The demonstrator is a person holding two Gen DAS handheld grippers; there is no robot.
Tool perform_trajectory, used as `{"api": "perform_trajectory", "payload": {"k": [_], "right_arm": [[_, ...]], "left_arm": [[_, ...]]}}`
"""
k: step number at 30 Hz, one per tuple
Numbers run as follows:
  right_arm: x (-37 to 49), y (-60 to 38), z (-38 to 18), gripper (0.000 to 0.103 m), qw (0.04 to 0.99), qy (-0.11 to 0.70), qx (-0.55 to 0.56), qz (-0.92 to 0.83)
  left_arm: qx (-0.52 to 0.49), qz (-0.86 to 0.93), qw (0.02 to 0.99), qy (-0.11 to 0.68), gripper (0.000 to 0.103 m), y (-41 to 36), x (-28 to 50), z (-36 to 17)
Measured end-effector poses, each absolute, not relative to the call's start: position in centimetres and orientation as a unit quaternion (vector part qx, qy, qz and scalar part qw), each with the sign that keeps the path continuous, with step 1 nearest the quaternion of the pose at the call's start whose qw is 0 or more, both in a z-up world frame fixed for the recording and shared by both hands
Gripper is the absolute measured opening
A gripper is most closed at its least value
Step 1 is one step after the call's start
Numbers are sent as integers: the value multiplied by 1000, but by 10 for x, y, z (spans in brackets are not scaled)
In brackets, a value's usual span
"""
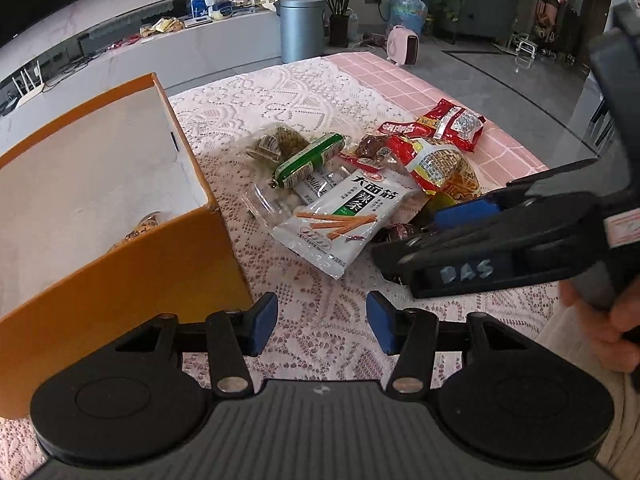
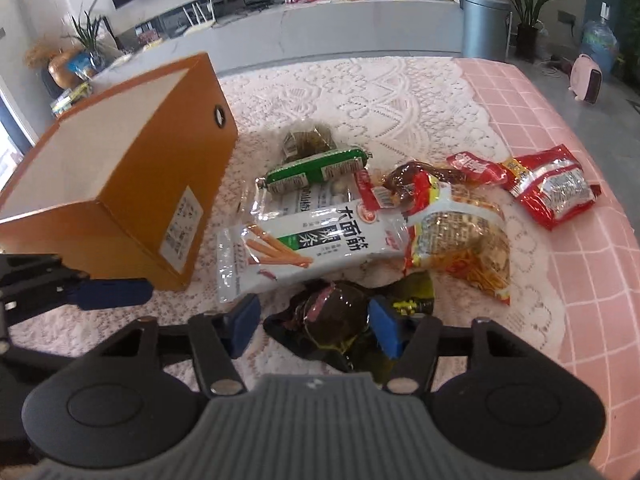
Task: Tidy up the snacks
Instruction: 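Grasp the white spicy-strip packet with left tool while right grasps dark foil snack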
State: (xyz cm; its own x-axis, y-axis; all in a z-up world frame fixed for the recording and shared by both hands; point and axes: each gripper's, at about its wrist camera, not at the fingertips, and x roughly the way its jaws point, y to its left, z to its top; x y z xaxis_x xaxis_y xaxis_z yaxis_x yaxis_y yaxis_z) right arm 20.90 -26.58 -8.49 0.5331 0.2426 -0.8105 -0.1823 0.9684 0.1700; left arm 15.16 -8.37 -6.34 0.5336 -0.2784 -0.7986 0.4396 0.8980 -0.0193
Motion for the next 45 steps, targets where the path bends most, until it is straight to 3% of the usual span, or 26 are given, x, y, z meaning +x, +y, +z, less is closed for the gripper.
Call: {"api": "perform_trajectory", "payload": {"k": [15, 18, 21, 33, 34, 38, 45], "right_arm": [[219, -245, -106, 67, 862, 493, -38, 106], [217, -243, -106, 54, 864, 491, -55, 94], [215, -246, -104, 51, 867, 488, -51, 87], [182, -285, -64, 47, 894, 440, 25, 75], [181, -290, -61, 47, 897, 436, 25, 68], [184, -312, -62, 47, 899, 433, 42, 44], [200, -335, -85, 47, 871, 465, 143, 70]], "left_arm": [[76, -210, 866, 448, 60, -73, 154, -68], [64, -214, 866, 448, 60, -70, 155, -65], [63, -211, 867, 447, 60, -70, 154, -63], [160, -257, 868, 393, 60, -101, 148, -54], [174, -263, 867, 385, 61, -105, 149, -54], [222, -312, 850, 363, 81, -124, 156, -55], [250, -323, 823, 394, 86, -141, 190, -78]]}}
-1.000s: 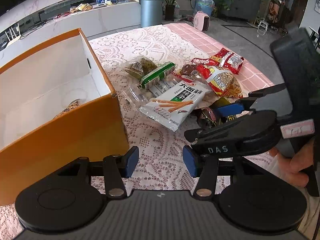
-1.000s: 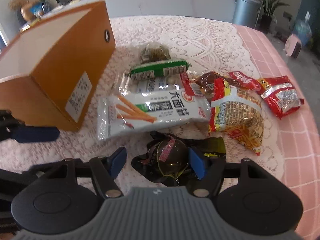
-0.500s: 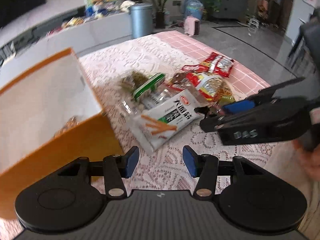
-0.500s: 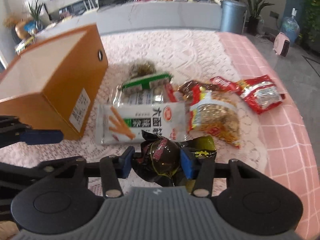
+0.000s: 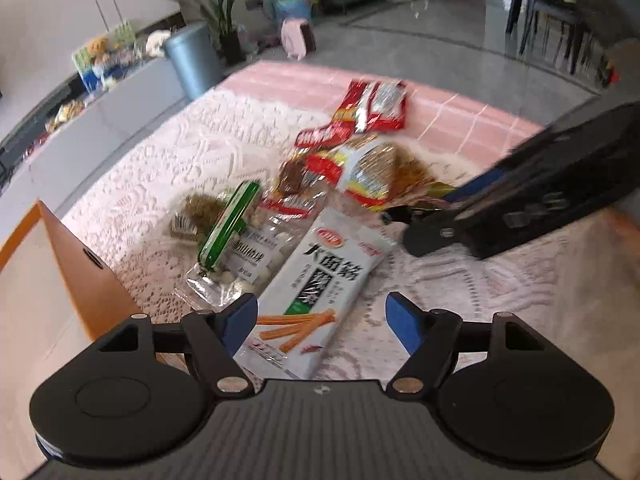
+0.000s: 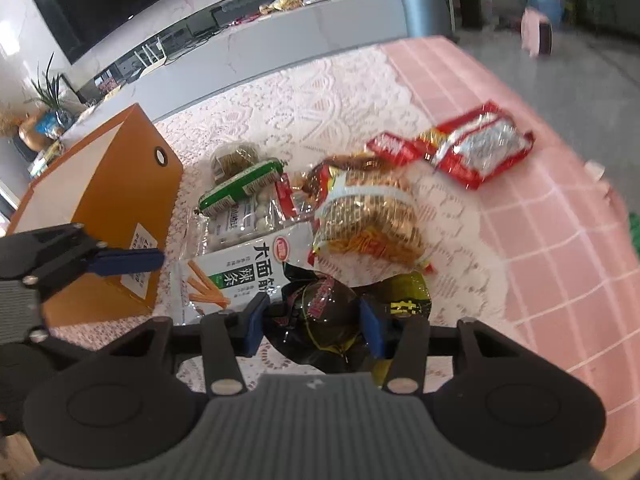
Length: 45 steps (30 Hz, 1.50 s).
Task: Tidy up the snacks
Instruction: 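Grasp the white spicy-strip packet with left tool while right grasps dark foil snack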
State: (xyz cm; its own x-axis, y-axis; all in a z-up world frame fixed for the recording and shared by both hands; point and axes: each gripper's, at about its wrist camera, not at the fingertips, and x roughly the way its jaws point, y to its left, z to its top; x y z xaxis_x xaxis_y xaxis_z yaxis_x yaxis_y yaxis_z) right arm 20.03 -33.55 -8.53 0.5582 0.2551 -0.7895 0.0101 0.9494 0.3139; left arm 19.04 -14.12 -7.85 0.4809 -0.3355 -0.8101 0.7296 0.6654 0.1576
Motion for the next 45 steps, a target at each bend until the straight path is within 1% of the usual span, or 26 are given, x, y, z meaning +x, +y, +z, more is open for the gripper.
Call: {"api": "perform_trajectory", "payload": {"k": [3, 8, 12, 15, 19, 22, 23, 26, 33, 34, 36, 38, 41, 45], "right_arm": [[200, -341, -89, 47, 865, 467, 168, 74], [197, -341, -90, 47, 865, 464, 174, 76], [197, -345, -91, 47, 864, 462, 183, 77], [198, -345, -91, 47, 864, 462, 185, 78], [198, -346, -92, 47, 863, 461, 189, 80], [197, -348, -92, 47, 863, 460, 195, 81], [197, -348, -93, 47, 862, 460, 195, 81], [196, -349, -92, 47, 862, 459, 198, 80], [196, -350, -92, 47, 862, 459, 201, 80], [195, -350, -92, 46, 862, 459, 201, 80], [195, -349, -92, 46, 862, 459, 200, 81], [195, -349, -92, 45, 862, 458, 200, 81], [195, -348, -92, 44, 864, 456, 196, 82], [195, -345, -91, 45, 866, 459, 181, 84]], "left_arm": [[239, -320, 819, 412, 86, -143, 207, -86], [182, -337, 808, 449, 88, -144, 229, -92], [202, -342, 796, 457, 89, -152, 238, -98], [205, -353, 771, 488, 90, -156, 244, -105], [205, -352, 762, 504, 90, -158, 245, -106], [191, -364, 743, 527, 89, -158, 244, -104], [193, -367, 739, 532, 87, -158, 243, -103], [212, -362, 735, 532, 86, -159, 239, -104], [223, -333, 769, 498, 91, -170, 233, -112], [224, -332, 772, 494, 89, -172, 231, -112], [212, -331, 774, 496, 81, -171, 231, -112], [200, -323, 781, 496, 64, -171, 231, -111], [179, -304, 791, 500, 58, -167, 232, -109], [151, -279, 801, 508, 56, -160, 225, -106]]}}
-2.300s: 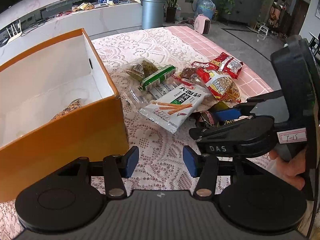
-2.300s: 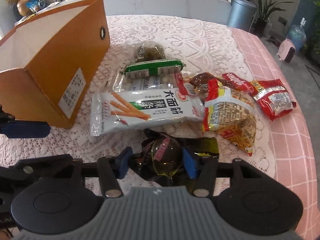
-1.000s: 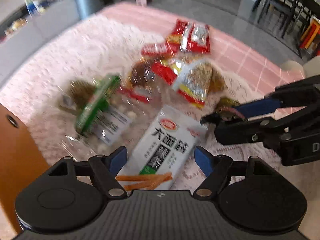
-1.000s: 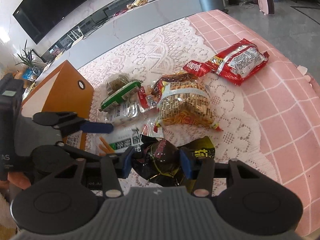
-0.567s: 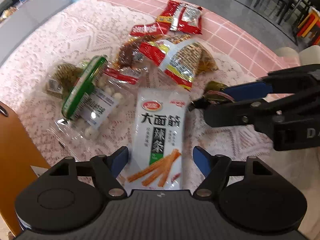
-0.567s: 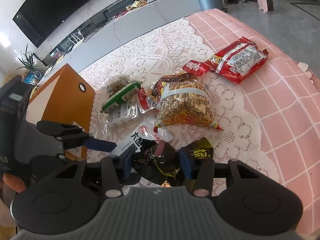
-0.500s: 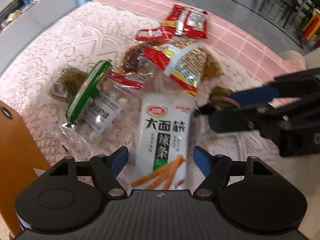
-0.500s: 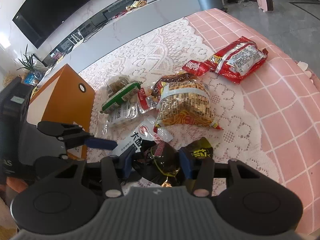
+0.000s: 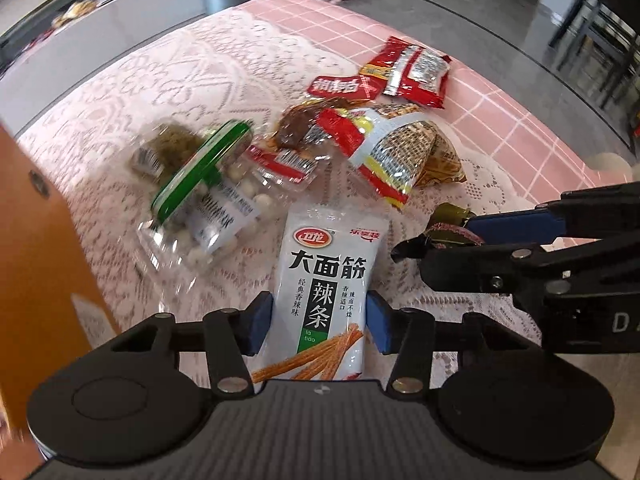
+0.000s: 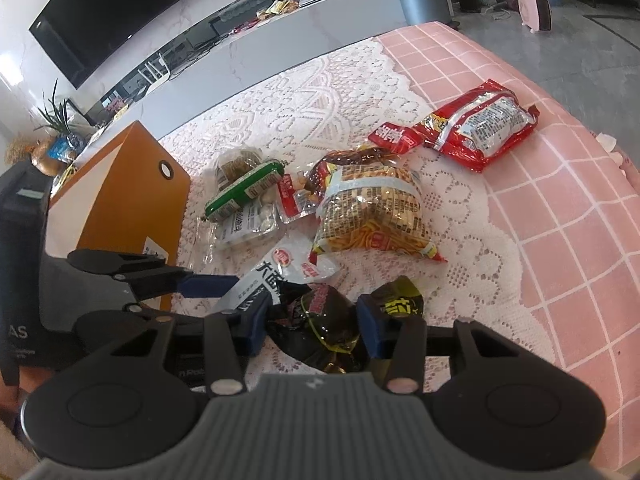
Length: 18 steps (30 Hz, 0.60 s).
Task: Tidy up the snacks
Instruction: 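Grasp the white spicy-strip packet with left tool while right grasps dark foil snack, then lift both held snacks and carry them over the orange box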
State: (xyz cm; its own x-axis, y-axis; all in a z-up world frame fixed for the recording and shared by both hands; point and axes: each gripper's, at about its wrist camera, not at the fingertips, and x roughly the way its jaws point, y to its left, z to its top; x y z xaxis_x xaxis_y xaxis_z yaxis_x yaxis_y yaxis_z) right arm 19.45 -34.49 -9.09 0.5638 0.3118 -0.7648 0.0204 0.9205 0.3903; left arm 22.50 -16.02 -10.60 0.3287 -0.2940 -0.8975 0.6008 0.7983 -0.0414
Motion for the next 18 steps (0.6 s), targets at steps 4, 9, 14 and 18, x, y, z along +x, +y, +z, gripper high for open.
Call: {"api": "perform_trajectory", "payload": {"k": [4, 9, 14, 18], "right_arm": [[194, -346, -91, 45, 865, 462, 177, 84], [193, -335, -89, 45, 865, 472, 139, 97], [190, -302, -88, 46, 870, 481, 27, 103], [189, -285, -92, 48, 863, 492, -37, 107]], "left_arm": [[105, -249, 812, 517, 56, -143, 211, -100], [76, -227, 827, 509, 56, -121, 183, -86], [57, -214, 833, 507, 56, -101, 169, -77], [43, -215, 839, 497, 56, -90, 159, -70]]}}
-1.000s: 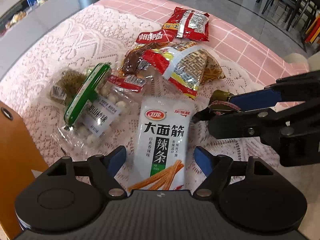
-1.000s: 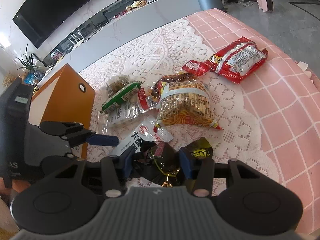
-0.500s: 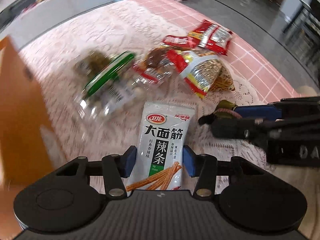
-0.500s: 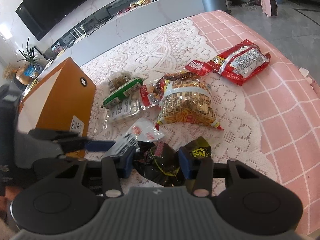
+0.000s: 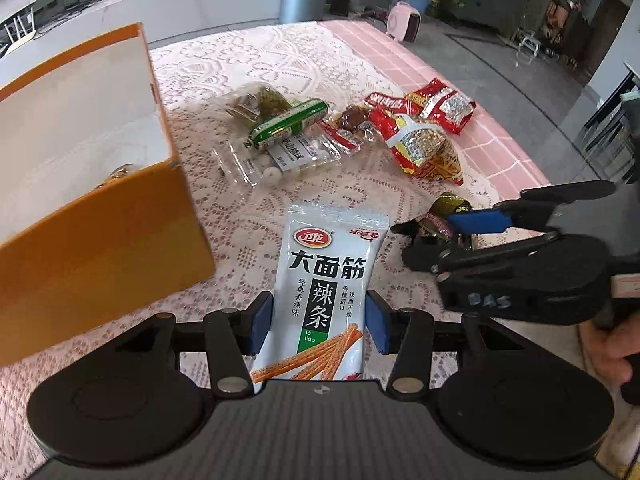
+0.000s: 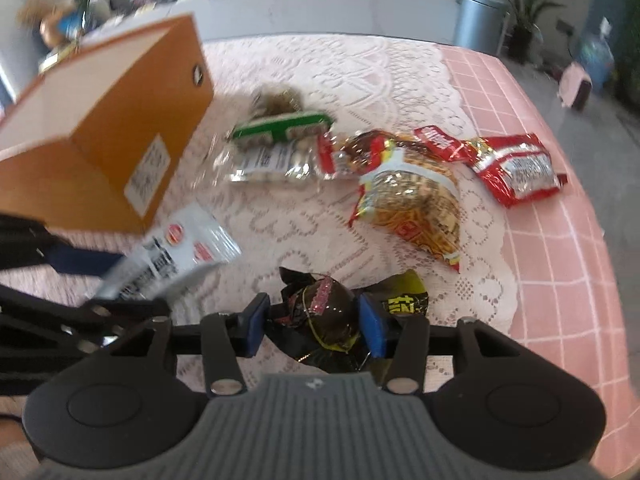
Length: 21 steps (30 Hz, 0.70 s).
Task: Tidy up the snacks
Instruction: 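Lift both held snacks and carry them over the orange box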
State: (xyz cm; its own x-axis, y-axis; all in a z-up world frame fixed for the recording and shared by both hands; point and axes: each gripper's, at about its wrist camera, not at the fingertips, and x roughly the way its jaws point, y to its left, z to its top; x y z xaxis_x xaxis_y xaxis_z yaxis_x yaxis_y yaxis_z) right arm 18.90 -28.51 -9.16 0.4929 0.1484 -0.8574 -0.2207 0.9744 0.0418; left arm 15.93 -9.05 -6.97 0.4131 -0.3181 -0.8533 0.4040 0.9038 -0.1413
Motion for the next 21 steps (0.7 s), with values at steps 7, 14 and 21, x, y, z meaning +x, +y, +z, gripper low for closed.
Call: {"api": "perform_trajectory", "payload": {"k": [7, 14, 21], "right_arm": [[188, -257, -104, 56, 841, 510, -149, 105], [185, -242, -110, 54, 832, 506, -207, 95], [178, -243, -100, 34, 849, 481, -209, 63]], "left_arm": [[26, -220, 849, 480, 56, -77, 144, -57], [4, -224, 863, 453, 56, -59, 130, -37], [-28, -219, 882, 417, 56, -39, 123, -12]]}}
